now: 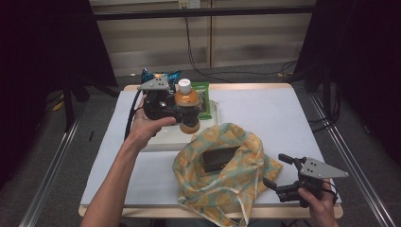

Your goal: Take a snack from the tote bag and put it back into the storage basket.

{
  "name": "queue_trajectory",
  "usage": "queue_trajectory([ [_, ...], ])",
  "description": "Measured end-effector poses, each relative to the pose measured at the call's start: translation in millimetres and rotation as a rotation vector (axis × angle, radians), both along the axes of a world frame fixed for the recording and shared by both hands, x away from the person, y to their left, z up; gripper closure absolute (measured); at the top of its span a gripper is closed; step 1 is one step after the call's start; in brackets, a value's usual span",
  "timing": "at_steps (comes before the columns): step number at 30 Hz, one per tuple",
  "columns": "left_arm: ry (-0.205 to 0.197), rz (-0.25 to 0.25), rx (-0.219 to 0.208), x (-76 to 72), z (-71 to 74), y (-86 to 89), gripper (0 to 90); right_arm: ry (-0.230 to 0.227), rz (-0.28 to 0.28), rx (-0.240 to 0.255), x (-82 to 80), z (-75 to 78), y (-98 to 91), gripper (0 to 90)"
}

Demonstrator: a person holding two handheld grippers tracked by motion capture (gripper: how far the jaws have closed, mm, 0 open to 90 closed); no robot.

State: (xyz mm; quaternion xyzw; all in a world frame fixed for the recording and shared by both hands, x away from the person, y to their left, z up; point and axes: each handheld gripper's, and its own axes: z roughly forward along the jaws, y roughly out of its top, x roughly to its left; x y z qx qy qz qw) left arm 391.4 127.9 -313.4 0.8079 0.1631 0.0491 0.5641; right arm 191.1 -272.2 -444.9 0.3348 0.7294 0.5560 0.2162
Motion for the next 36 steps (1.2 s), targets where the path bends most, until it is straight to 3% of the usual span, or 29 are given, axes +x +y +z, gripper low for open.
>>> queue_trajectory([
  [8, 0.018, 0.020, 0.007, 22.5, -26.9, -0.3, 33.4, 0.000, -0.002, 0.005, 0.2, -0.6, -1.5, 2.1],
  [13, 0.039, 0.031, 0.038, 33.4, -42.3, -3.3, 33.4, 0.005, 0.000, 0.009, -0.2, -0.7, -1.4, 2.0],
  [17, 0.047, 0.031, 0.027, 39.4, -52.9, -4.6, 33.4, 0.009, -0.005, 0.011, -0.5, -0.8, -2.0, 2.0],
  [24, 0.062, 0.024, 0.043, 47.0, -68.2, -7.5, 33.4, 0.008, -0.002, 0.008, -0.2, -1.3, -2.2, 2.0],
  [30, 0.082, 0.050, 0.050, 55.4, -81.4, -9.5, 33.4, 0.006, 0.001, 0.009, -0.7, -1.1, -1.1, 2.0],
  [32, 0.077, 0.040, 0.076, 58.0, -86.7, -11.0, 33.3, 0.006, 0.002, 0.007, -0.3, -1.4, -1.1, 2.1],
  [36, 0.080, 0.037, 0.081, 60.8, -97.0, -16.1, 33.4, 0.007, -0.001, 0.008, -0.3, -1.5, -1.4, 2.0],
])
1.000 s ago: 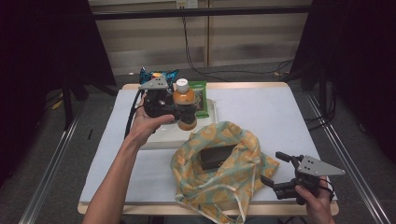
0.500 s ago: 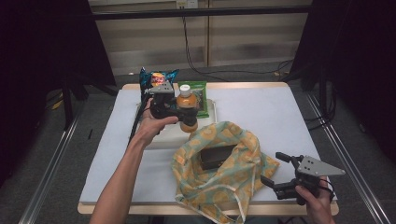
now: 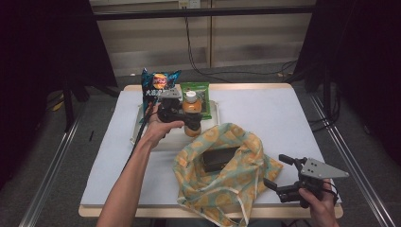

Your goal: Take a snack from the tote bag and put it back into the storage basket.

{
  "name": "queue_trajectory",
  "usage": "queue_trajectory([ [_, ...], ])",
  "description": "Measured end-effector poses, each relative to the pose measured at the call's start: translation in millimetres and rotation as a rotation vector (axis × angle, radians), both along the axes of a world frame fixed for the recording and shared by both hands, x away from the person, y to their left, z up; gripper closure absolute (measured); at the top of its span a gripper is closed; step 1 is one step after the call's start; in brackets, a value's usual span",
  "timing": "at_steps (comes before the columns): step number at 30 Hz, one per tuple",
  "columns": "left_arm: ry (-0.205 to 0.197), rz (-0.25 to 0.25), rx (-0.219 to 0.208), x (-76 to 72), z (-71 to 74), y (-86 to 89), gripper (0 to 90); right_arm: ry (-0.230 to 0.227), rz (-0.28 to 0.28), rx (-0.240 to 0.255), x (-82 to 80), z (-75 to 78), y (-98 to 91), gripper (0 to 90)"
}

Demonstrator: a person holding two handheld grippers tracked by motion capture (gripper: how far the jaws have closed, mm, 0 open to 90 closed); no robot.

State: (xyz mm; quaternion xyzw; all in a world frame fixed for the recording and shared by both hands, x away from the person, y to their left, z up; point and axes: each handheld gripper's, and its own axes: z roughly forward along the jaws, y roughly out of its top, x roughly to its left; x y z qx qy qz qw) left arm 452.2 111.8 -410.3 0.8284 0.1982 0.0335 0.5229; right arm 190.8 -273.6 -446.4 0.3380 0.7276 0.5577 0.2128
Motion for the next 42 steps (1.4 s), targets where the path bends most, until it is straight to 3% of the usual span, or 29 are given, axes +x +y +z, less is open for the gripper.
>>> queue_trajectory([
  [13, -0.013, 0.009, 0.048, 1.3, -27.8, -4.0, 33.0, 0.003, 0.002, 0.001, -1.0, 0.1, -1.6, 2.0],
  [19, -0.020, 0.019, 0.036, -3.7, -30.9, -1.4, 32.6, 0.003, 0.005, -0.003, -0.4, -0.1, -0.7, 2.1],
  [27, -0.019, 0.016, 0.069, -12.3, -30.4, -0.6, 31.5, 0.005, 0.012, -0.007, -0.3, -0.4, 0.8, 2.0],
  [33, 0.032, 0.077, 0.086, -13.6, -29.0, 0.8, 19.5, 0.009, 0.011, -0.004, -0.7, -0.3, 1.0, 2.0],
  [37, 0.008, 0.126, 0.057, -21.9, -20.9, 0.8, 17.3, 0.007, 0.010, -0.002, -0.9, -0.4, 1.0, 2.0],
  [42, -0.019, 0.194, 0.052, -29.7, -11.0, -4.7, 15.8, 0.002, 0.015, -0.010, -0.4, -0.4, 2.3, 2.0],
])
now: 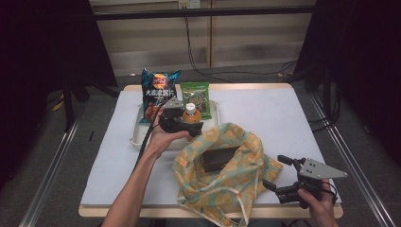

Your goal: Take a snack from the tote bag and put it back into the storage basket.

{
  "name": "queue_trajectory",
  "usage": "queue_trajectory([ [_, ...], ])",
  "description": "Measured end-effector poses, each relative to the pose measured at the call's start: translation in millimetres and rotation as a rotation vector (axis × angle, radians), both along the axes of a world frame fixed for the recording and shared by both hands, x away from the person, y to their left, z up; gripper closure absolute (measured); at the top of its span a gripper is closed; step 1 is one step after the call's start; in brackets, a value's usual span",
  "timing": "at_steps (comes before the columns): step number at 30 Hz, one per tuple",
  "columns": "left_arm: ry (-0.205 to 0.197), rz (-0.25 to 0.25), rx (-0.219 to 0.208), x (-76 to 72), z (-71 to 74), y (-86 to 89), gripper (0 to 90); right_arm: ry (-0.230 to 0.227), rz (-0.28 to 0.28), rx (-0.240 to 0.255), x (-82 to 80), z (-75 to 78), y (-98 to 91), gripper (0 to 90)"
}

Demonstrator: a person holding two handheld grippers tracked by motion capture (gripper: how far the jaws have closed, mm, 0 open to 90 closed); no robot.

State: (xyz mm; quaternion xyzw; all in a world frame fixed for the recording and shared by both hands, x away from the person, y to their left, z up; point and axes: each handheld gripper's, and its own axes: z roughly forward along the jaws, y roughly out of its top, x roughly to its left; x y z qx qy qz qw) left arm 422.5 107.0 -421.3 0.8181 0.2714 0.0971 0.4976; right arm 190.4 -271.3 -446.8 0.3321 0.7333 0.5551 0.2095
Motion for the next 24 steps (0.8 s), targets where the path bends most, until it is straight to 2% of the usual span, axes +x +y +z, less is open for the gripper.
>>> queue_trajectory([
  [1, -0.013, 0.009, -0.005, -1.3, 1.9, -1.4, 15.8, 0.001, -0.001, 0.001, -0.2, 0.2, 0.3, 2.0],
  [3, -0.041, 0.055, 0.010, -4.2, 5.6, -3.5, 17.1, -0.001, 0.001, 0.000, -0.6, 0.5, -0.2, 2.0],
  [5, -0.028, 0.062, -0.009, -5.2, 7.1, -5.4, 16.9, 0.002, -0.003, 0.003, -1.1, 0.8, -0.6, 1.9],
  [7, -0.042, 0.080, 0.004, -7.0, 7.6, -7.7, 17.0, 0.001, -0.001, 0.003, -0.7, 0.5, -0.9, 1.9],
  [9, -0.038, 0.093, 0.012, -6.8, 6.2, -9.1, 18.3, 0.001, 0.001, 0.002, -0.6, 0.4, -0.9, 1.9],
  [10, -0.033, 0.094, 0.004, -6.1, 4.7, -9.5, 19.8, 0.001, -0.005, 0.003, -0.8, 0.3, -0.4, 1.9],
  [12, -0.034, 0.101, 0.009, -4.8, 3.2, -9.8, 28.7, 0.001, -0.001, 0.002, -0.9, 0.5, -0.5, 1.9],
  [17, -0.020, 0.072, 0.000, 1.5, 4.5, -6.8, 30.1, 0.000, -0.001, 0.003, -0.7, 0.4, -1.0, 1.9],
  [22, 0.008, -0.012, -0.033, 13.7, 4.1, -4.3, 30.2, -0.001, -0.001, 0.002, -1.0, 0.8, -0.3, 1.9],
  [24, -0.009, -0.036, -0.030, 16.9, 4.1, -5.3, 30.2, -0.002, -0.005, 0.004, -0.9, 0.6, -1.1, 1.9],
])
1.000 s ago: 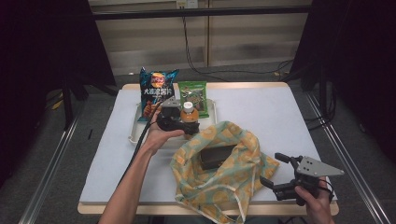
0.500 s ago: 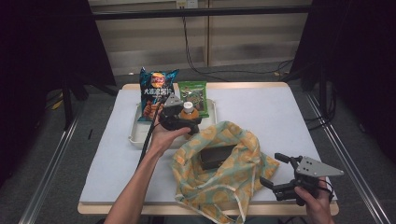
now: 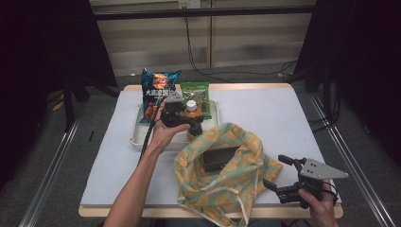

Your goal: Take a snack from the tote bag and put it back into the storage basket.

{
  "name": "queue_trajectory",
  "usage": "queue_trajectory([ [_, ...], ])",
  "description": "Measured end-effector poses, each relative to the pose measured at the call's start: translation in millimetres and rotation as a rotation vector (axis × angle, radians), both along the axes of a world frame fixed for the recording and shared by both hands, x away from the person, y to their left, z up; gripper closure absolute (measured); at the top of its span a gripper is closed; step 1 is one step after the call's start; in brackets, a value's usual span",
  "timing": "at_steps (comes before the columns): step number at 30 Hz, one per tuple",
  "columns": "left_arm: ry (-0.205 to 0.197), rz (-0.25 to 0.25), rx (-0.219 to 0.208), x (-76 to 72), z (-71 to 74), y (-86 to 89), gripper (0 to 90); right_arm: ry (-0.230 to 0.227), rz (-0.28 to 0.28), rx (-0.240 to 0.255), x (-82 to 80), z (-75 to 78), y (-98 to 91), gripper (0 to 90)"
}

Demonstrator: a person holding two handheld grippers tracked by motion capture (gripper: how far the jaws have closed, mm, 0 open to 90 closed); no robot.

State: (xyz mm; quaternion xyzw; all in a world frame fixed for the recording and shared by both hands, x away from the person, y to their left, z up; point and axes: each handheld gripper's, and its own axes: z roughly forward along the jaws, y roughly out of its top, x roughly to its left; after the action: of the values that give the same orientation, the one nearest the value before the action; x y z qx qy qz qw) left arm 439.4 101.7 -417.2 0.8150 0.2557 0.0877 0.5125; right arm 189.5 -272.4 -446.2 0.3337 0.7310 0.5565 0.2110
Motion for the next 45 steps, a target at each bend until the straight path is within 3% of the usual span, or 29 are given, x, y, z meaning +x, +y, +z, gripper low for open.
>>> queue_trajectory([
  [4, -0.002, -0.030, -0.011, 6.0, -2.1, 0.6, 30.1, -0.001, -0.004, 0.005, 0.3, -0.3, -1.1, 1.9],
  [7, -0.024, -0.067, 0.003, 6.2, -2.6, 0.6, 30.1, 0.000, -0.002, 0.005, 0.0, -0.1, -1.0, 1.9],
  [17, 0.011, -0.050, -0.009, 4.8, -2.0, 1.9, 29.2, 0.001, 0.003, 0.002, 0.1, -0.4, 1.2, 1.9],
  [20, 0.018, -0.040, -0.016, 2.6, 0.4, 1.8, 21.7, 0.003, 0.003, 0.001, 0.5, -0.7, 1.0, 1.8],
  [26, -0.005, -0.018, -0.023, -10.1, 12.1, 14.6, 16.2, 0.008, 0.000, 0.003, 0.2, -0.7, -0.2, 1.8],
  [31, 0.007, 0.011, -0.046, -25.6, 14.8, 27.0, 15.6, 0.013, 0.010, 0.000, 2.9, -0.5, 3.0, 2.0],
  [34, 0.015, 0.000, -0.061, -34.3, 12.4, 30.7, 18.6, 0.018, -0.002, 0.002, 4.1, -0.2, 5.1, 2.1],
  [38, 0.027, 0.000, -0.041, -42.5, 11.0, 32.8, 19.3, 0.023, -0.006, -0.001, 4.3, -0.1, 5.5, 2.1],
  [43, 0.014, 0.000, -0.052, -54.8, 16.2, 38.1, 22.4, 0.018, -0.010, 0.007, 4.3, 0.6, 5.6, 2.1],
  [45, 0.035, -0.022, -0.061, -58.8, 16.5, 42.0, 24.2, 0.026, -0.029, 0.006, 4.7, 1.7, 6.5, 3.4],
])
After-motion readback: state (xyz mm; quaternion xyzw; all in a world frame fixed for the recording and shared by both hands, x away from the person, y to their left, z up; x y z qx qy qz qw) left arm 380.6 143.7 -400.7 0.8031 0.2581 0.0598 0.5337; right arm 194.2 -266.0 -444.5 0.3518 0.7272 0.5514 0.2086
